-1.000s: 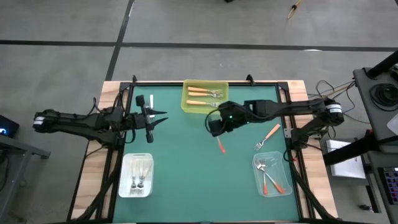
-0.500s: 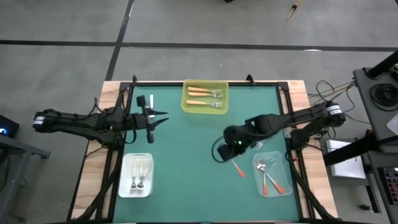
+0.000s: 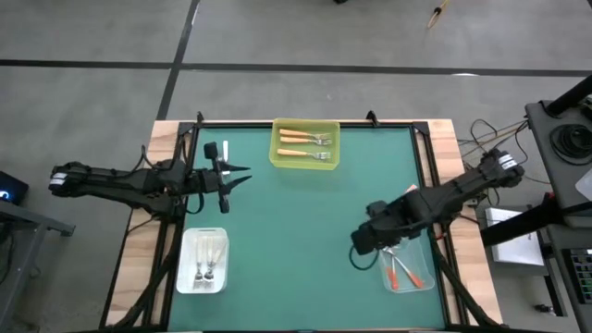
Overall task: Sort silverware by color (type)
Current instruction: Put the orange fork into the transparent bin
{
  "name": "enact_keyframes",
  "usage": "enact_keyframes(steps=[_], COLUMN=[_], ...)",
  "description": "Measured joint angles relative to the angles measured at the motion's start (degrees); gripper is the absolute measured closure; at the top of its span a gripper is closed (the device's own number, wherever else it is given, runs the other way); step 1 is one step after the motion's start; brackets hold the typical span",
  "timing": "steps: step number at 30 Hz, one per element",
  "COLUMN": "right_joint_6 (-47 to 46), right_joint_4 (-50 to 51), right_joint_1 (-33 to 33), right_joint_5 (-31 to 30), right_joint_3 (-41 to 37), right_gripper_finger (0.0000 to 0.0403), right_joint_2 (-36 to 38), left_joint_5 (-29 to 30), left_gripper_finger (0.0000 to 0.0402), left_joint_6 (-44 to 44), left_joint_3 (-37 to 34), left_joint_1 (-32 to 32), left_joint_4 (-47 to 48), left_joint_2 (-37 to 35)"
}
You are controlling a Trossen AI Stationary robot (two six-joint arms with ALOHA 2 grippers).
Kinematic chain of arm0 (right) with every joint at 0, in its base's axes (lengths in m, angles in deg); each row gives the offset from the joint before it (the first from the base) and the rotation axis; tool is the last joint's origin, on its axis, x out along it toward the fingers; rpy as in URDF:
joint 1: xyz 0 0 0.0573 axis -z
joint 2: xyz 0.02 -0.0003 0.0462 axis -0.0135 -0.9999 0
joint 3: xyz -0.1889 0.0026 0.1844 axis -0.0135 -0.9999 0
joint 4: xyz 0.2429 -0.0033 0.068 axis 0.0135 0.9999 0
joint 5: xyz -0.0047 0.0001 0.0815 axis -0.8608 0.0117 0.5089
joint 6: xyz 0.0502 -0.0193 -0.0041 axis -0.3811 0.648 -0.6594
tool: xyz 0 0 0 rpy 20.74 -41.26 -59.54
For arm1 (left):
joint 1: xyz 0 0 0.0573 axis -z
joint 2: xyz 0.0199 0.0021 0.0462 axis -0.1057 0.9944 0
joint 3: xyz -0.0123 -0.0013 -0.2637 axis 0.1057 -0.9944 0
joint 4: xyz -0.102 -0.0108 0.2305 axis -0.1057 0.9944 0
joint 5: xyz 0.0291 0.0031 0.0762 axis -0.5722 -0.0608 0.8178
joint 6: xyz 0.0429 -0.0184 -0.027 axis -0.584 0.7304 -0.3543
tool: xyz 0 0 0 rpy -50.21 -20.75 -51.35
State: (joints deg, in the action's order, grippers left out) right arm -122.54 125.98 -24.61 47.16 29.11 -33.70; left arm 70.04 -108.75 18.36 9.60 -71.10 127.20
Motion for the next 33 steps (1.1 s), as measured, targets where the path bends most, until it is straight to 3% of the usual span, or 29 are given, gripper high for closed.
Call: enact_keyframes(steps=[11,24,33], right_joint_6=[-15.4,-17.74,-18.08], right_joint_4=[7.81,8.43,1.47], right_joint_1=[-7.77,-10.31,-10.61], right_joint_5=[-3.82,-5.66,-5.69], right_joint_3=[-0.91,-7.84,-17.74], right_gripper_finger=[0.0391,0.0391,0.0391], right_joint_2=[3.36,6.74,12.04], left_joint_5=[0.0,0.0,0.0], left_gripper_finger=[0.0325,0.0325,0.0325], left_joint_6=[-0.01,-0.01,-0.03], left_joint_3=[0.0,0.0,0.0], left_joint_1=[0.0,-0.02,-0.02], left_joint_4=[0.02,0.0,0.02], left_joint_2=[-0.02,0.15,0.15])
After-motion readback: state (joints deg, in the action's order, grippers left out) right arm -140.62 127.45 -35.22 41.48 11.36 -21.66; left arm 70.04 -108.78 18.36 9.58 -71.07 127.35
